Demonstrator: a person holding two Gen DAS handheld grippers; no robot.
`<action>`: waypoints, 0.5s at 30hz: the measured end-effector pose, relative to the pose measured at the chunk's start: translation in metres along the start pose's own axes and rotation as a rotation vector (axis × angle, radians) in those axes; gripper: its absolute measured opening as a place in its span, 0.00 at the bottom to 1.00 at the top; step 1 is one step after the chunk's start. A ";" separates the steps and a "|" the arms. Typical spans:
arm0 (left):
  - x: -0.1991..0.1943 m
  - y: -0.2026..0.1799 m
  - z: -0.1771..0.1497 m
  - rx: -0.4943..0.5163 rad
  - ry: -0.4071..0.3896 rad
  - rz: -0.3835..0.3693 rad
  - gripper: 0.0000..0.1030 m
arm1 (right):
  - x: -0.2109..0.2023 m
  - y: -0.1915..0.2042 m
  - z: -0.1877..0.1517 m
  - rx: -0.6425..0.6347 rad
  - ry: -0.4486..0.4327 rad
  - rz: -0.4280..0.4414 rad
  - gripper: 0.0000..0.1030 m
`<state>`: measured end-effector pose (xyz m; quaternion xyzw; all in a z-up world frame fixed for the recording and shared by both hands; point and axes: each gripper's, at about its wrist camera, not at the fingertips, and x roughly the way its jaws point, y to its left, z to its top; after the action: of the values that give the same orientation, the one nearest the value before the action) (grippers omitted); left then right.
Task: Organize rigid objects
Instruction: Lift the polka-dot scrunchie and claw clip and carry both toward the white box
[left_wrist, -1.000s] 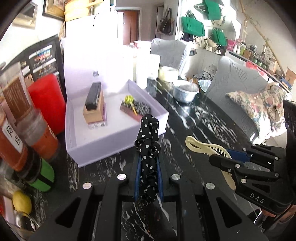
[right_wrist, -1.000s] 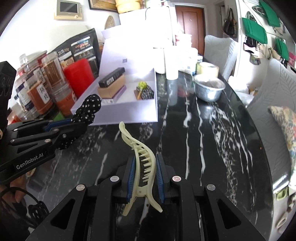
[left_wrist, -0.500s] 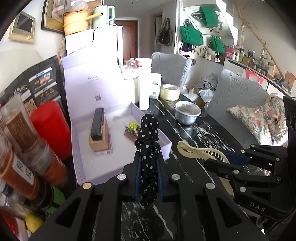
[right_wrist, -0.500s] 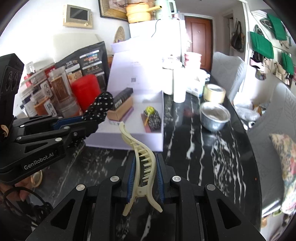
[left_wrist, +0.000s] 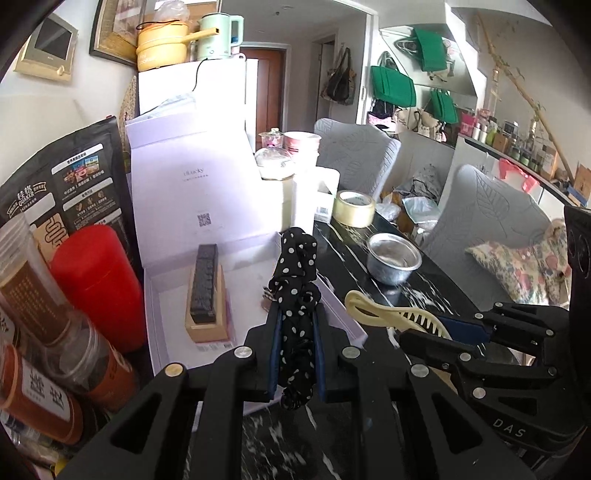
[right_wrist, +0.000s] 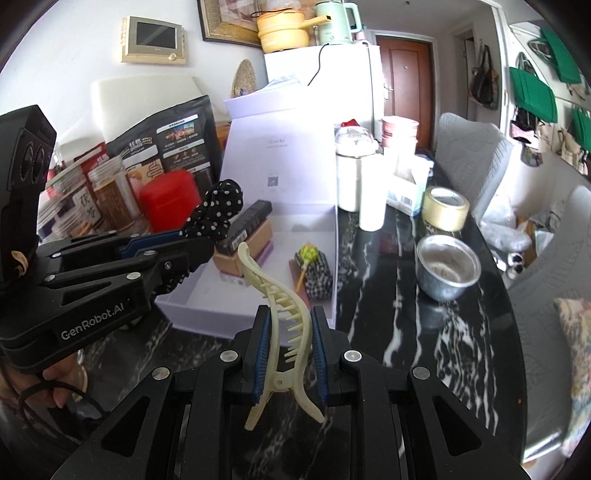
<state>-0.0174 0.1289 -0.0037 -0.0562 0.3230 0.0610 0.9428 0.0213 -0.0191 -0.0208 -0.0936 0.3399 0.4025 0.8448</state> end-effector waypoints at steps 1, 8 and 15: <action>0.002 0.002 0.003 -0.003 -0.003 0.004 0.15 | 0.002 -0.001 0.004 -0.001 -0.003 0.000 0.21; 0.021 0.025 0.026 -0.035 -0.018 0.019 0.15 | 0.025 -0.005 0.029 -0.007 -0.010 0.006 0.21; 0.040 0.049 0.042 -0.083 -0.032 0.074 0.15 | 0.050 -0.006 0.056 -0.019 -0.024 0.019 0.21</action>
<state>0.0318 0.1870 0.0020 -0.0825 0.3068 0.1099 0.9418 0.0761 0.0319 -0.0120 -0.0934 0.3266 0.4147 0.8442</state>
